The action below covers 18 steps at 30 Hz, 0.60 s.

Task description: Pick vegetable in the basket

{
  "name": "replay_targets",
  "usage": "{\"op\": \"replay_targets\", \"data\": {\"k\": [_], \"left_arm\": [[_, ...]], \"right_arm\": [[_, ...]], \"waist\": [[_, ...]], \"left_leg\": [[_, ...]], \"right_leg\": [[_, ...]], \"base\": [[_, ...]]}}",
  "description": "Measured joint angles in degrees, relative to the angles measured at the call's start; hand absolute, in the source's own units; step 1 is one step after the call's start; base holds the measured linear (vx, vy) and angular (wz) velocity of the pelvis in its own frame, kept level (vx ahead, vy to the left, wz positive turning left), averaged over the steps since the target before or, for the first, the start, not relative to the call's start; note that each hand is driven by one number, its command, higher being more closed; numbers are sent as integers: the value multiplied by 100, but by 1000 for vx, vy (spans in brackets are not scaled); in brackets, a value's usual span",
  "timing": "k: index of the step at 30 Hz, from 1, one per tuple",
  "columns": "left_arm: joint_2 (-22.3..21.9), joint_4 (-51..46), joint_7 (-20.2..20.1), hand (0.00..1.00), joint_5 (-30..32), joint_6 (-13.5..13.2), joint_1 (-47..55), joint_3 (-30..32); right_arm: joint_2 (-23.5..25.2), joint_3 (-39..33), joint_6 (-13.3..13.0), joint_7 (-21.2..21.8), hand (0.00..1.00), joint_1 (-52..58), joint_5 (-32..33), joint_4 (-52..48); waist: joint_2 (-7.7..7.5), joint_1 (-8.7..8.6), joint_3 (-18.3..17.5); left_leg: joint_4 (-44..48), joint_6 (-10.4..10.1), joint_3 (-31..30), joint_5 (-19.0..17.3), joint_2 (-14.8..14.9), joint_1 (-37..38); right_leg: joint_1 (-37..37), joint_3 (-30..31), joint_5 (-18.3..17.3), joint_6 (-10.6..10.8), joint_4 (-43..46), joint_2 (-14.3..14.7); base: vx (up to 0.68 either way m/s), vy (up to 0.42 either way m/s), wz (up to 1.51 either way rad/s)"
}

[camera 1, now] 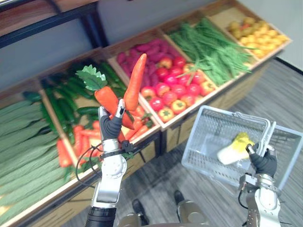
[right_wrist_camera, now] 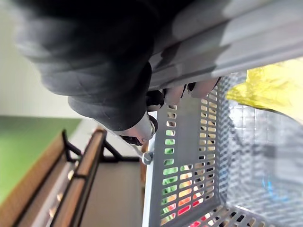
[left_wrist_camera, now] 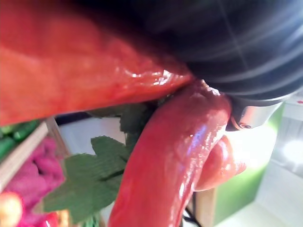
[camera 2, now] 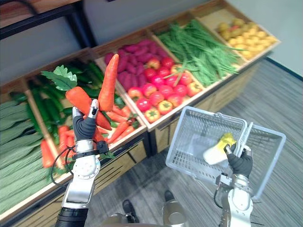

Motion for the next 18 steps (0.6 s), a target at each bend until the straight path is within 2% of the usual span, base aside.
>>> {"op": "replay_targets", "data": {"k": [1,2,3,4,5,6,7,8,9,10,11,12,13,14,15,16,17,18], "left_arm": [[-25,33,-17,100,-86,-16,-29,-39],[-64,159,-85,100,-230,-45,-202,-72],[-71,316,-103,100,-401,-92,-457,-75],[-71,408,-104,100,-525,-108,-608,-81],[-84,639,-116,100,-785,-167,-921,-134],[-106,838,-142,100,-947,-203,-1117,-255],[-133,1091,-273,100,-1113,-208,-1302,-482],[-142,1201,-347,100,-1187,-210,-1372,-616],[-202,1433,-473,100,-1287,-214,-1477,-887],[-236,1524,-501,100,-1337,-218,-1496,-986],[-278,1689,-563,100,-1401,-224,-1486,-1078],[-335,1785,-587,100,-1462,-232,-1483,-1087],[-329,1795,-591,100,-1502,-235,-1483,-1089],[-288,1864,-592,100,-1508,-242,-1480,-1088],[-281,1911,-594,100,-1508,-242,-1480,-1092],[-222,2026,-590,100,-1510,-241,-1458,-1137],[-210,2057,-594,100,-1509,-243,-1455,-1170],[-257,2124,-597,100,-1511,-242,-1443,-1213]], "right_arm": [[-9,21,0,1,100,-30,-3,41],[-37,79,-1,0,100,-120,-4,208],[-72,176,1,10,100,-284,7,461],[-83,237,4,17,100,-362,12,569],[-180,398,20,46,100,-495,42,687],[-282,499,21,108,100,-565,86,724],[-423,633,34,166,100,-614,146,799],[-475,689,57,187,100,-614,193,809],[-613,830,98,271,100,-618,373,809],[-657,890,105,282,100,-619,428,809],[-700,1065,105,297,100,-622,584,806],[-733,1195,103,301,100,-682,667,805],[-742,1273,105,326,100,-746,709,805],[-752,1440,107,416,100,-882,768,805],[-768,1522,106,454,100,-937,808,803],[-786,1725,105,541,100,-1013,860,803],[-806,1789,104,560,100,-1031,893,799],[-898,1874,104,604,100,-1039,987,795]], "waist": [[9,-1,-3],[30,3,-14],[43,-2,-20],[39,3,-23],[69,2,-21],[171,-10,-30],[292,-30,-35],[320,-41,-35],[379,-46,-27],[384,-47,-25],[374,-50,-20],[341,-7,-3],[346,5,-5],[339,19,-1],[333,25,3],[326,73,6],[339,109,-1],[465,181,-41]], "left_leg": [[23,-28,146,-22,41,95],[55,-80,450,-57,122,293],[62,-127,642,-86,187,474],[53,-135,709,-92,198,551],[30,-180,793,-120,202,701],[61,-262,901,-175,273,825],[289,-311,1012,-208,442,955],[530,-295,998,-197,561,957],[1269,-68,742,-48,902,933],[1554,94,537,98,993,910],[2121,226,-136,361,1075,768],[2386,-53,-856,5,832,488],[2395,-66,-1138,-179,663,330],[2241,100,-1572,-462,308,43],[2092,181,-1748,-543,152,-73],[1417,225,-2238,-579,-257,-251],[1043,192,-2465,-552,-419,-281],[129,49,-2810,-153,-589,-298]], "right_leg": [[2,-464,60,-205,42,-145],[22,-1337,219,-523,147,-420],[29,-1954,340,-583,275,-581],[36,-2110,466,-368,306,-586],[1,-2130,525,-95,258,-493],[0,-1947,533,113,184,-349],[30,-1722,511,135,135,-153],[61,-1621,494,141,119,-71],[244,-1363,483,136,-24,144],[352,-1250,481,131,-96,225],[634,-964,478,108,-288,292],[770,-751,442,58,-442,292],[805,-594,443,55,-486,276],[863,-322,442,53,-556,243],[900,-218,441,56,-571,210],[990,60,457,113,-615,140],[1019,175,498,241,-643,129],[1018,368,566,426,-664,208]], "base": [[120,70,-146],[146,6,-145],[150,-27,-146],[150,-101,-153],[138,-139,-139],[174,-150,-158],[153,-99,-118],[204,-79,-130],[176,-65,-101],[238,-69,-114],[199,19,-98],[191,58,-99],[146,118,-105],[110,90,-83],[144,166,-113],[105,162,-92],[100,227,-119],[59,244,-108]]}}
